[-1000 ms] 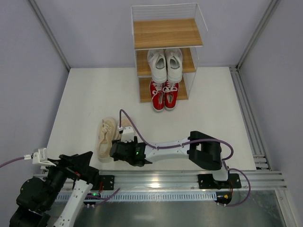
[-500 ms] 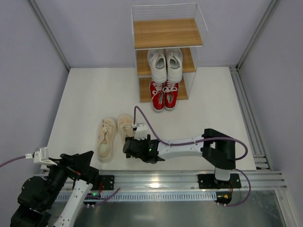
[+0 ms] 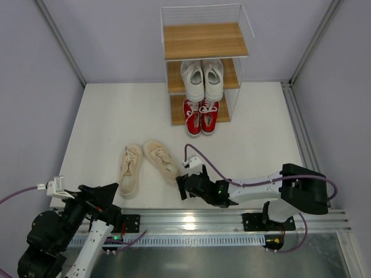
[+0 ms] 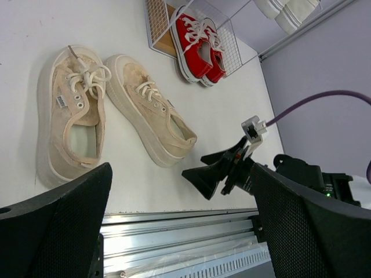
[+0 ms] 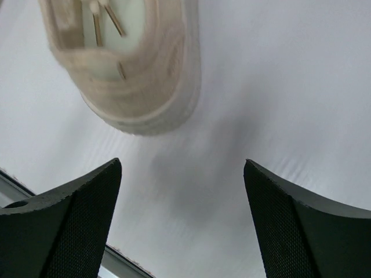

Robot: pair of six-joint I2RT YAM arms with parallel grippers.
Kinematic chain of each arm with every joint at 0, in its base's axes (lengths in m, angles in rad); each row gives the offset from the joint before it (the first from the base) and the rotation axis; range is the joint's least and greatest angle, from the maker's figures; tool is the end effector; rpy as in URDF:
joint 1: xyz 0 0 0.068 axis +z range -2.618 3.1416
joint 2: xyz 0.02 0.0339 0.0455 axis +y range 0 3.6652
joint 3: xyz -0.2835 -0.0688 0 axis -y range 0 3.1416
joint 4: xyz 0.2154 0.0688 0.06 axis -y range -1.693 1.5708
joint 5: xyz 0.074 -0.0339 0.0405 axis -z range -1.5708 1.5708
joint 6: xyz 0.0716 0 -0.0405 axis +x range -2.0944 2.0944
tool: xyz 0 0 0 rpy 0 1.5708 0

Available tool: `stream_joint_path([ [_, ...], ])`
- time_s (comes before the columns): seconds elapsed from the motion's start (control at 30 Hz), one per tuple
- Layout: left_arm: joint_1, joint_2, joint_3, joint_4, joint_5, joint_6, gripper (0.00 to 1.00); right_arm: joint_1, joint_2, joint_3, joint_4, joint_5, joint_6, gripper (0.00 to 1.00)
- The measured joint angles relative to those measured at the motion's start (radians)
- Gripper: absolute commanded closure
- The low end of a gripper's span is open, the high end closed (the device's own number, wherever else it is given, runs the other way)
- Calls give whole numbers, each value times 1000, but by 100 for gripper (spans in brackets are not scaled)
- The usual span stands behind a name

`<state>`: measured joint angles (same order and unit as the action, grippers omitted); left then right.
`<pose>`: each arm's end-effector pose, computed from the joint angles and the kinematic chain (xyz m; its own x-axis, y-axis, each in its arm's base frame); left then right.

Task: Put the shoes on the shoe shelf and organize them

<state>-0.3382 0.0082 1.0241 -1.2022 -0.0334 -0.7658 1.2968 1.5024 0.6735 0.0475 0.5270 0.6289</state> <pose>-0.0539 0.0215 0.3036 -0.3343 -0.6167 -0.7126 0.0956 0.7301 -0.6767 0.1123 0.2664 0.1824 -0.5867 -0.2085 -0.7825 -0.4827 0.8659 0.1312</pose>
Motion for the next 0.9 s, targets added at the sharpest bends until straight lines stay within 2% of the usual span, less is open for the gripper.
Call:
stream_joint_path([
  [0.13,0,0,0,1,0,-8,0,2,-37,-172,187,-51,-105,9],
  [0.23,0,0,-4,3,1,-12,0,1,-19,-183,298,-105,-175,7],
  [0.37,0,0,-23,12,5,-13,0,4,11,-195,453,-207,-235,0],
  [0.5,0,0,-25,16,5,-14,0,13,29,-234,591,-259,-257,0],
  [0.63,0,0,-31,18,5,-14,0,17,144,-184,626,-226,-263,0],
  [0.9,0,0,-36,20,5,-13,0,22,352,-7,699,-23,-255,0],
])
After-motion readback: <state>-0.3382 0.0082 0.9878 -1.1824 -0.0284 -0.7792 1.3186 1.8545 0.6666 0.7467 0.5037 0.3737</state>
